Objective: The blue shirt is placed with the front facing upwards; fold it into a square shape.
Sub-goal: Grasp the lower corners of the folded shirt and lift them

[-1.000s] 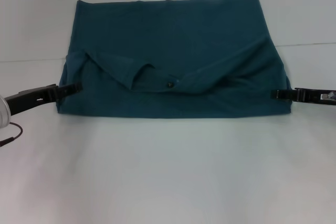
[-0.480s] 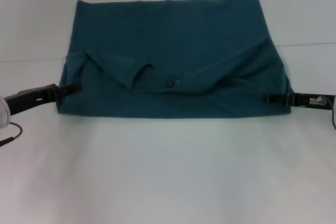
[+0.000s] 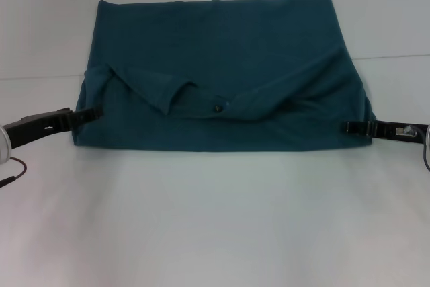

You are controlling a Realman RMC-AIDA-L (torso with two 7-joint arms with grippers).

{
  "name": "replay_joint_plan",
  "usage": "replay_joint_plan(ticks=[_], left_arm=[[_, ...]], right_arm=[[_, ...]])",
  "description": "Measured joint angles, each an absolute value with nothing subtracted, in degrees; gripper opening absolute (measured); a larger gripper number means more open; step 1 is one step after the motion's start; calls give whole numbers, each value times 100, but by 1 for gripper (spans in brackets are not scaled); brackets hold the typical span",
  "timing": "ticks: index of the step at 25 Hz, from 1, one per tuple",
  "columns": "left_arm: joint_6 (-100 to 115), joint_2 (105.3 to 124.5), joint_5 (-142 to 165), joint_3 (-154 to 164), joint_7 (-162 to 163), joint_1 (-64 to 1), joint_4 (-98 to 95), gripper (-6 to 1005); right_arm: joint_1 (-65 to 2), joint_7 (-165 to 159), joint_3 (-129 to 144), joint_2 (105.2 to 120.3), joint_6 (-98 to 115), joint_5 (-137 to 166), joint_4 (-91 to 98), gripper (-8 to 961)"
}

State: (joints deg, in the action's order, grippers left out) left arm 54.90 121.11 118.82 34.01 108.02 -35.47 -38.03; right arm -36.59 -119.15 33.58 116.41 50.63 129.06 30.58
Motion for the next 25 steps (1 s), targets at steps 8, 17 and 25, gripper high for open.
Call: replay_joint_plan(ticks=[8, 17, 25], left_arm=[[5500, 12111, 11882, 3402, 10801, -3518, -3815, 841], [5466, 12111, 11885, 3404, 10790, -3515, -3776, 842], [5049, 12181, 12156, 3523, 10752, -3515, -3717, 841]], right_arm=[[-3680, -12020, 3379, 11591, 5022, 12905, 3018, 345], [-3644, -12023, 3327, 11584, 5013, 12891, 3014, 89], [-3638, -12008, 3261, 11572, 5029, 12883, 3054, 41]])
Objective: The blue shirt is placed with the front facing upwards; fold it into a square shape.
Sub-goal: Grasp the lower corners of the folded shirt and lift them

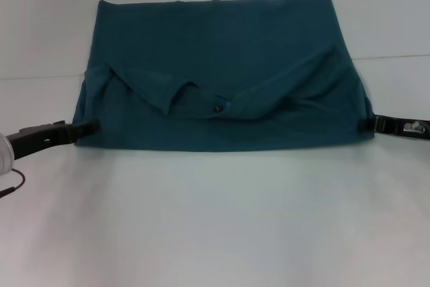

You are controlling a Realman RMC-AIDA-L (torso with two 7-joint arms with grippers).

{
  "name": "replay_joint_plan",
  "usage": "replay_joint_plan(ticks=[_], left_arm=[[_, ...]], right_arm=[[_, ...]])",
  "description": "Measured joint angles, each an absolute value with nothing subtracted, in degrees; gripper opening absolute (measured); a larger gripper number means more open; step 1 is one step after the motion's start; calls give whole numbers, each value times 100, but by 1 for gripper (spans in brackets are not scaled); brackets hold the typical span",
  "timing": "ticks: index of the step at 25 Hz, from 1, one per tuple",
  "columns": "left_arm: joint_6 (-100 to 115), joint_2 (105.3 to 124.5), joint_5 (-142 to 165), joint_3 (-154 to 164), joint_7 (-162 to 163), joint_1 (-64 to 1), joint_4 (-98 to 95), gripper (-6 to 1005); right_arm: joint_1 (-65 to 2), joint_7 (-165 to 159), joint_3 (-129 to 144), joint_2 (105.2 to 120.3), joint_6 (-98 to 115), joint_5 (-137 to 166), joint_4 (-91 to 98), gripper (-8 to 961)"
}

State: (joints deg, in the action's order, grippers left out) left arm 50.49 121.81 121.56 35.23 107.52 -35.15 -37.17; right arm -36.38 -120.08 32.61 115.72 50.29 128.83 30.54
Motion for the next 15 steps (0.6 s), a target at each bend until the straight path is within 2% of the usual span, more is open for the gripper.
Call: replay_joint_plan(ticks=[15], left_arm=[[4016, 12309, 12171, 4437, 10711, -3607, -3681, 842]], right_arm=[[-3648, -12033, 3260, 11546, 5098, 12879, 3062, 41]])
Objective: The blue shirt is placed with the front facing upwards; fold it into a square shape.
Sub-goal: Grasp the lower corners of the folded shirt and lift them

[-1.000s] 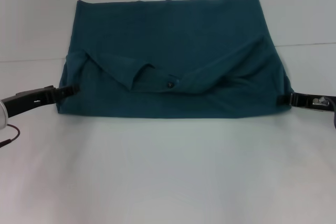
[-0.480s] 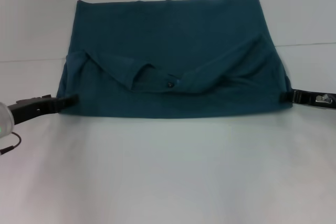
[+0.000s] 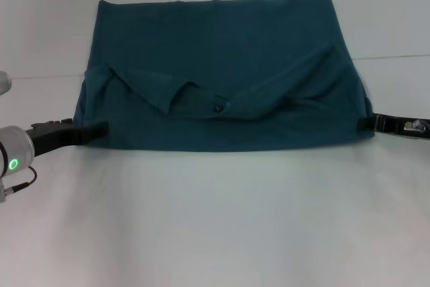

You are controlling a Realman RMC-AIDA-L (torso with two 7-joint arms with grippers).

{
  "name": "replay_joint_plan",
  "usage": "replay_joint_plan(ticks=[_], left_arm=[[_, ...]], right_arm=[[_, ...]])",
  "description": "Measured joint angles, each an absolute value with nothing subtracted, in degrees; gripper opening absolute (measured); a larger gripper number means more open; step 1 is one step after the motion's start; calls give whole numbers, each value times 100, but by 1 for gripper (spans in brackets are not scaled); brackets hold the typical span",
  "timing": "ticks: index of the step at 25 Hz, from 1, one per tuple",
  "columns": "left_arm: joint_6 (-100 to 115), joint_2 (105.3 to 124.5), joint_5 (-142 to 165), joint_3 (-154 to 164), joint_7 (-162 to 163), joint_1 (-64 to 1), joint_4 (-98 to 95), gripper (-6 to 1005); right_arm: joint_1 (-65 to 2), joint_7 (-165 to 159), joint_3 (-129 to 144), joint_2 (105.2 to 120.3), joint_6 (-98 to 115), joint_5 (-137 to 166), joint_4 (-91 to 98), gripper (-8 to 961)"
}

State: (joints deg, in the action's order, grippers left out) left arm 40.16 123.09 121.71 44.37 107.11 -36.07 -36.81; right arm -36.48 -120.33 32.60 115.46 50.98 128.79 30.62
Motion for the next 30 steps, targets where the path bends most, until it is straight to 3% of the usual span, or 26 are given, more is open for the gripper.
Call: replay_joint_plan(ticks=[22, 30], left_arm=[[3902, 12314, 12172, 4683, 10419, -3692, -3458, 842], [3891, 12327, 12238, 4799, 10412, -3691, -3482, 801]], right_arm=[[-3642, -12032, 3261, 11549, 5094, 12805, 3057, 42], [-3628, -12032, 3261, 11549, 5093, 12728, 3057, 41]])
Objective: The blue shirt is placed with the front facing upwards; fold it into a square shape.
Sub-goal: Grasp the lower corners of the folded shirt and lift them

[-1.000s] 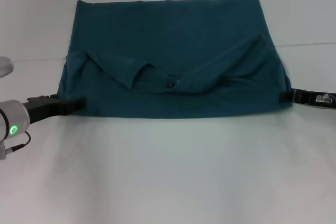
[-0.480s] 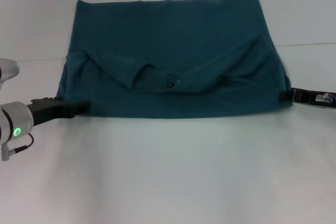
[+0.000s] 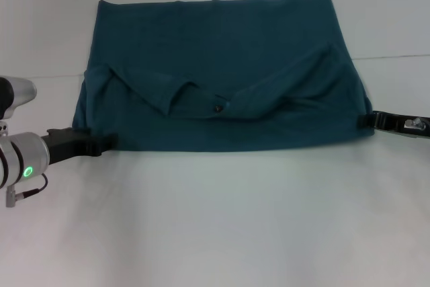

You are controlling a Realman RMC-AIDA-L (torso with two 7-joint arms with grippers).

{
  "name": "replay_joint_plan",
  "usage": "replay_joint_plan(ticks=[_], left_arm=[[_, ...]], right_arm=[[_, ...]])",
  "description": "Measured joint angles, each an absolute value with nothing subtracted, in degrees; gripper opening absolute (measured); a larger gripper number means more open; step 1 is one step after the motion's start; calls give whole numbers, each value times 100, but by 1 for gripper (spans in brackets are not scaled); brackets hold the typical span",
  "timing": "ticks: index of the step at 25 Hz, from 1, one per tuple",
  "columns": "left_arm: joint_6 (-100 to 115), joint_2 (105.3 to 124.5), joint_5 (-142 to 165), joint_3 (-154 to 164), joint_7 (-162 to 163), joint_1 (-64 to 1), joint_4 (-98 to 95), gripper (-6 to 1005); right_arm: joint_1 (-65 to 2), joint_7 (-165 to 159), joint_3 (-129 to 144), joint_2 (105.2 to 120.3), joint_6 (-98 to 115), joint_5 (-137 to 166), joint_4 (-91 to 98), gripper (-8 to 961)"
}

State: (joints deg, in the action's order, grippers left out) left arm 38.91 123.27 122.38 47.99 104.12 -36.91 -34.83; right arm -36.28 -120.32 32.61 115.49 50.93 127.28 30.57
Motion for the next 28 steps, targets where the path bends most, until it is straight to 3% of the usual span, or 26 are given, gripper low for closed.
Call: replay_joint_plan(ticks=[3, 9, 14, 17, 22, 28], left_arm=[[3825, 12323, 12409, 4799, 10447, -3724, -3447, 785], [3774, 12341, 12444, 4769, 10458, -3726, -3444, 567], [3740, 12344, 12445, 4757, 10461, -3725, -3444, 347], [3733, 12345, 12445, 4756, 10462, -3729, -3445, 141], [3682, 12348, 12448, 4777, 10464, -3730, -3445, -5], [3658, 12344, 12459, 4756, 10467, -3728, -3454, -2]], right_arm=[[-3629, -12032, 3261, 11554, 5094, 12726, 3051, 41], [-3623, -12032, 3261, 11562, 5097, 12726, 3048, 41], [-3615, -12032, 3261, 11559, 5098, 12726, 3037, 41], [-3608, -12032, 3261, 11557, 5098, 12726, 3034, 41], [-3581, -12032, 3261, 11557, 5098, 12727, 3035, 42], [-3566, -12032, 3261, 11557, 5098, 12727, 3049, 42]])
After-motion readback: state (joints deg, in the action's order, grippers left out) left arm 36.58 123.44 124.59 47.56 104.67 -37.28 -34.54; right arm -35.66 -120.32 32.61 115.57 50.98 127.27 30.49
